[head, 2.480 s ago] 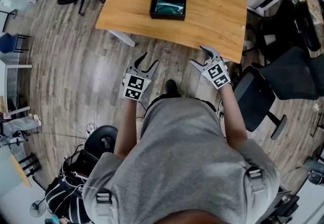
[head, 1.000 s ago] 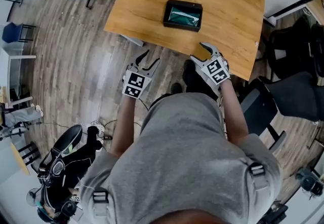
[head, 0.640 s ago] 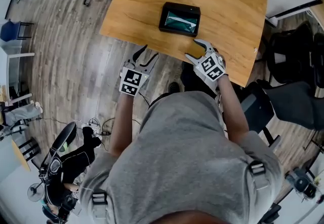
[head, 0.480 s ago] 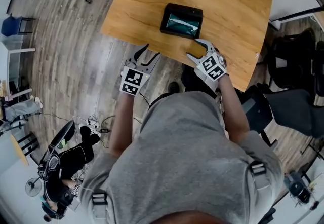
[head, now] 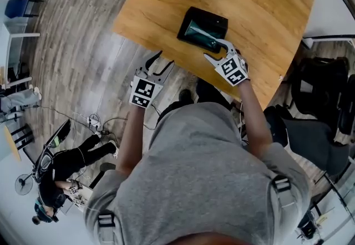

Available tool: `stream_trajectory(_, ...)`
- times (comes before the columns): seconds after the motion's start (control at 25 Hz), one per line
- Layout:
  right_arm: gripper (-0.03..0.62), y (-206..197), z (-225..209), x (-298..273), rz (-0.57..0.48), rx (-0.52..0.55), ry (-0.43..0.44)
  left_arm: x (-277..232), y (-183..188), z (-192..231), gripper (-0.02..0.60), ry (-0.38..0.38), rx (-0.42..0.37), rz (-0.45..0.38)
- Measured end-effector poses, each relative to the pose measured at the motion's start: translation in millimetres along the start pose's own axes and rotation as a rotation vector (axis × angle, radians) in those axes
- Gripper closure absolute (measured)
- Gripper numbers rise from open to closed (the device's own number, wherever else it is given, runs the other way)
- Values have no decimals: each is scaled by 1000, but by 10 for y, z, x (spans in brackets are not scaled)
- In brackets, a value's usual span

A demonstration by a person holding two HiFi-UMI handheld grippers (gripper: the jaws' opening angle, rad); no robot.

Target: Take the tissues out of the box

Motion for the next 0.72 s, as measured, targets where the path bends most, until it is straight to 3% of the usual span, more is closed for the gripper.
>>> stream_trajectory(0.32,315,-76,-246,-239,29,-6,9,-105,-18,113,357,45,31,23)
stream_trajectory(0.72,303,-203,-405,-426,76,4,53,-514,-22,81,360,34,41,36)
Point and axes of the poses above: the fingertips, and each gripper's own axes: x backward along the fingers, z to its left, y out of its top, the point moved 3 cm from there along x, backward along the fingers, and after that the axes turned 9 degrees about -z, right-handed, at the moved point
